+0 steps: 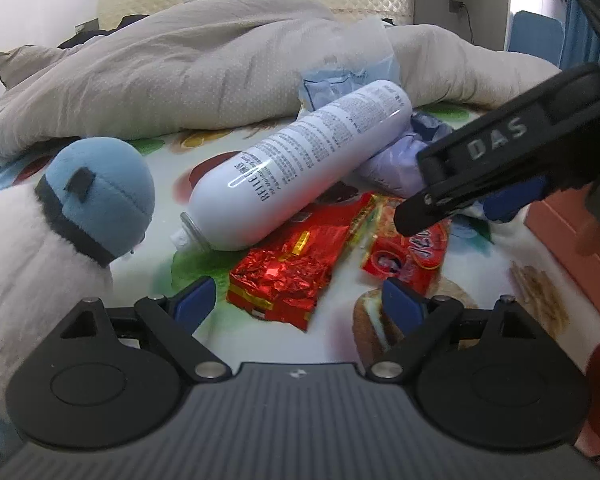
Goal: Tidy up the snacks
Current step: 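Lift both tools away from the box and return over the pile, then grasp orange candy bag with right tool while left tool reaches red tea packet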
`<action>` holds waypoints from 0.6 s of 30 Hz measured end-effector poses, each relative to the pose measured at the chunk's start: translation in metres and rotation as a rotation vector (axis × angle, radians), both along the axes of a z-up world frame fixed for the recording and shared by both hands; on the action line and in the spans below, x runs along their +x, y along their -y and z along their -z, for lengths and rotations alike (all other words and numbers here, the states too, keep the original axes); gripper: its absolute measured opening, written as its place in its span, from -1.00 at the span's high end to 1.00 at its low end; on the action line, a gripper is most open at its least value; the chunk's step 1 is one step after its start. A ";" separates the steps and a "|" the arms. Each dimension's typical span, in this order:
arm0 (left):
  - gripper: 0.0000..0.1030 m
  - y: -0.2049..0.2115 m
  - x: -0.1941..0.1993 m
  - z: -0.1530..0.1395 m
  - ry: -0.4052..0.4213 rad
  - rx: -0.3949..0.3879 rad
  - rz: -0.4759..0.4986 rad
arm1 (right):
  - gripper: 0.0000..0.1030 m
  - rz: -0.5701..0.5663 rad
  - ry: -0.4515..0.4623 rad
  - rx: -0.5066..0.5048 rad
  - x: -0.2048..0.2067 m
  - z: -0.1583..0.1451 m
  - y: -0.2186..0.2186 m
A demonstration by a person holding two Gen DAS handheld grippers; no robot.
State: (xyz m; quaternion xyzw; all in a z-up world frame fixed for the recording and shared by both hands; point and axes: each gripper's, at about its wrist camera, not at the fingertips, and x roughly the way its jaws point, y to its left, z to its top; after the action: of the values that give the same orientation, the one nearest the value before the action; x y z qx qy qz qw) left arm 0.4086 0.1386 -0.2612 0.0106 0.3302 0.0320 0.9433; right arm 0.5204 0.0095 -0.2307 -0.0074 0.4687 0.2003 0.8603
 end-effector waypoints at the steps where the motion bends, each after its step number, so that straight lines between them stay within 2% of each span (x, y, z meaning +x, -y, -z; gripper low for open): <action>1: -0.79 -0.001 0.000 0.000 0.007 0.002 -0.015 | -0.73 -0.014 0.009 -0.018 0.003 0.002 -0.004; 6: -0.79 -0.004 0.007 0.007 -0.010 -0.009 0.010 | -0.76 -0.072 0.009 -0.100 0.010 0.009 -0.022; 10: -0.78 -0.006 0.011 0.008 -0.014 -0.006 0.020 | -1.00 -0.101 -0.015 -0.128 0.016 0.015 -0.030; 13: -0.77 -0.008 0.016 0.010 -0.017 -0.016 0.011 | -1.00 -0.107 -0.005 -0.171 0.016 0.020 -0.036; 18: -0.49 -0.012 0.011 0.010 -0.006 -0.044 -0.009 | -1.00 -0.080 -0.029 -0.143 0.015 0.026 -0.034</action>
State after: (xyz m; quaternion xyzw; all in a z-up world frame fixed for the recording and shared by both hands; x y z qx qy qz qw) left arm 0.4195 0.1503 -0.2710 -0.0114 0.3336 0.0289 0.9422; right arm 0.5351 0.0431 -0.2570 -0.0846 0.4935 0.2006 0.8421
